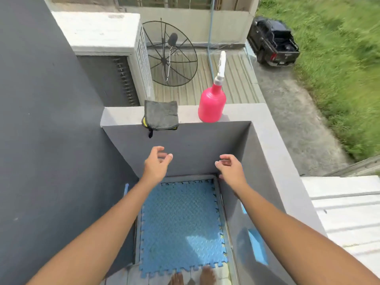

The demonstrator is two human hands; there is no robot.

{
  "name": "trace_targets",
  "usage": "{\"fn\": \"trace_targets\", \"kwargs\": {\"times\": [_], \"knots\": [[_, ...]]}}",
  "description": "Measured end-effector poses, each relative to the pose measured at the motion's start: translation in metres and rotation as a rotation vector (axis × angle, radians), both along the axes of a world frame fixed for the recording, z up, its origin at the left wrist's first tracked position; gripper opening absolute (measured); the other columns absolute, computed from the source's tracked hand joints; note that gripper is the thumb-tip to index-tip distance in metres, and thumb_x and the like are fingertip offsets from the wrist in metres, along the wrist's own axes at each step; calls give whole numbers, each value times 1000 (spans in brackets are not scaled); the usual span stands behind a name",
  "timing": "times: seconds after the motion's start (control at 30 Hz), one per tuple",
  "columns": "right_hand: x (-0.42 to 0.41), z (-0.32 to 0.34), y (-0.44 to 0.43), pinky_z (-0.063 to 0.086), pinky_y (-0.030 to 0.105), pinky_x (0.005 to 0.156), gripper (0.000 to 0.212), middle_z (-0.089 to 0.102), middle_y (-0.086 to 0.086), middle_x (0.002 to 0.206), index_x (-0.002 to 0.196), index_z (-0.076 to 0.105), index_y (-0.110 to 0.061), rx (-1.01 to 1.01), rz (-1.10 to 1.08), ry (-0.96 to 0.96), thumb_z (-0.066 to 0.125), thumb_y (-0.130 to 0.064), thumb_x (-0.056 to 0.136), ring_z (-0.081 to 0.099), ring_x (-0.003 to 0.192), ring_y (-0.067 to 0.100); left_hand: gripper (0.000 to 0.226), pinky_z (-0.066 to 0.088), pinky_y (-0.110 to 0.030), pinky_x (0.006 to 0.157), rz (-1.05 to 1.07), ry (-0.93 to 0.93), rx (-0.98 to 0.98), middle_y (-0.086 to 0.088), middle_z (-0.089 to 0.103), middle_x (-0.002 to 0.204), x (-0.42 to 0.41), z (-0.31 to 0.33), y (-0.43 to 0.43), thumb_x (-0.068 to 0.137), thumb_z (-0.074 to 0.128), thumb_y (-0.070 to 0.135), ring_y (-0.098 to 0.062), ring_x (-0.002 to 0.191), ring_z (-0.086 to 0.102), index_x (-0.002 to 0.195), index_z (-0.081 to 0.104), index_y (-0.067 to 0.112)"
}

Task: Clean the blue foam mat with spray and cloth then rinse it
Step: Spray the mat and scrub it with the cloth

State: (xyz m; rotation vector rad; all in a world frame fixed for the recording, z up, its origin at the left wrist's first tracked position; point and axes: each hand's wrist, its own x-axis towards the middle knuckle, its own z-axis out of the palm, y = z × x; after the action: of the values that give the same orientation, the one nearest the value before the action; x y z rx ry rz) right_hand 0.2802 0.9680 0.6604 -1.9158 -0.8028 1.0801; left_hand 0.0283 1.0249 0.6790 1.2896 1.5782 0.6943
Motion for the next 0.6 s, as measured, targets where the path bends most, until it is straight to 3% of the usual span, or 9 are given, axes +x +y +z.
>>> {"fn": "trace_targets", "kwargs": {"times": [0.07, 0.13, 0.23, 0.3, 0.37, 0.43, 0.5, 0.6], "knots": [[-1, 30, 34, 57, 36, 78, 28, 66, 0, 108, 115, 63, -21, 104, 31, -43, 76, -25, 90, 64, 88, 14, 42, 47, -30, 78, -16, 29, 70, -2, 63, 117, 7, 19, 33, 97, 63, 33, -14, 93, 61, 134, 50, 16], [0, 55, 69, 49, 26, 83, 36, 64, -3, 111, 118, 59, -24, 207, 49, -88, 79, -28, 88, 62, 99, 13, 46, 47, -31, 88, -62, 103, 151, -1, 61, 122, 14, 25, 64, 95, 64, 36, -16, 107, 59, 135, 50, 17], [6, 86, 121, 50, 30, 92, 52, 60, -10, 114, 123, 49, -29, 334, 26, -108, 82, -31, 83, 59, 110, 13, 55, 44, -40, 101, -137, 320, 299, -3, 55, 136, 24, 23, 106, 91, 68, 41, -21, 128, 50, 137, 48, 17], [13, 97, 153, 51, 34, 96, 66, 59, -5, 124, 131, 44, -29, 375, 21, -122, 85, -34, 79, 59, 116, 16, 72, 37, -43, 110, -182, 467, 352, -6, 47, 146, 27, 18, 129, 86, 72, 47, -26, 139, 41, 144, 43, 16], [21, 101, 184, 47, 34, 100, 81, 55, -2, 134, 141, 40, -28, 392, 29, -149, 86, -38, 76, 55, 123, 17, 102, 19, -48, 121, -273, 601, 283, -8, 24, 164, 28, 5, 150, 79, 73, 63, -29, 153, 18, 157, 25, 17], [31, 104, 213, 44, 32, 103, 89, 54, 1, 136, 146, 36, -28, 444, 53, -181, 87, -39, 74, 53, 125, 17, 126, 4, -54, 123, -416, 784, 170, -5, -6, 170, 29, -14, 163, 71, 64, 81, -28, 156, -7, 162, -1, 22], [39, 103, 240, 47, 33, 102, 94, 61, 3, 128, 149, 32, -28, 480, 109, -141, 88, -36, 73, 59, 121, 17, 131, 0, -56, 124, -486, 952, 171, -6, -16, 168, 33, -35, 168, 69, 54, 89, -30, 155, -15, 160, -13, 22], [41, 96, 267, 56, 44, 96, 92, 70, -4, 99, 151, 31, -23, 483, 220, -43, 86, -25, 77, 72, 101, 28, 119, -1, -55, 123, -428, 983, 274, -6, -12, 169, 35, -52, 170, 78, 49, 84, -30, 155, -12, 161, -10, 22]]}}
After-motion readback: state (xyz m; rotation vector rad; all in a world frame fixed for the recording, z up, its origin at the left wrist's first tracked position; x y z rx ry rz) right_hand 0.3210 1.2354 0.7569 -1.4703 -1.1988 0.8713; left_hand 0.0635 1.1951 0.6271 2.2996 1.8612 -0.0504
